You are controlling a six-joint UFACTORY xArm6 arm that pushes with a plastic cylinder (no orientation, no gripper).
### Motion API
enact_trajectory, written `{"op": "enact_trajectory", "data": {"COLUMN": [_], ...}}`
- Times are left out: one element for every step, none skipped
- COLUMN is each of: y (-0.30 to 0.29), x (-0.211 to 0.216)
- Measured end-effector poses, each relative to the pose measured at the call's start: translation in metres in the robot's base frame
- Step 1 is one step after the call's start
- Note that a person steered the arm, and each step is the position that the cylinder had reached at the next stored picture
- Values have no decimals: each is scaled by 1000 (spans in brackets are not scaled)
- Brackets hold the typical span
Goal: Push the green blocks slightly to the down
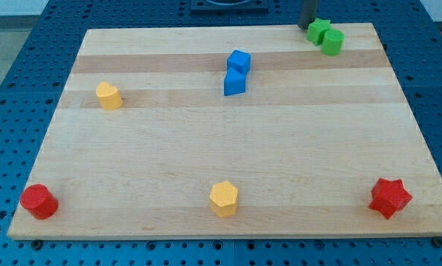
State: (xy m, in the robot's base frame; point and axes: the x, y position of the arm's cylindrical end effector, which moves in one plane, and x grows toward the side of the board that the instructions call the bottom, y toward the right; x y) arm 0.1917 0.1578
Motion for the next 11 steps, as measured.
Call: {"op": "enact_trajectory", "data": {"y": [11, 27, 27, 27, 27, 26, 31, 49, 76, 73, 67], "x": [0, 0, 0, 5, 18, 20, 0, 0, 2, 6, 33]}}
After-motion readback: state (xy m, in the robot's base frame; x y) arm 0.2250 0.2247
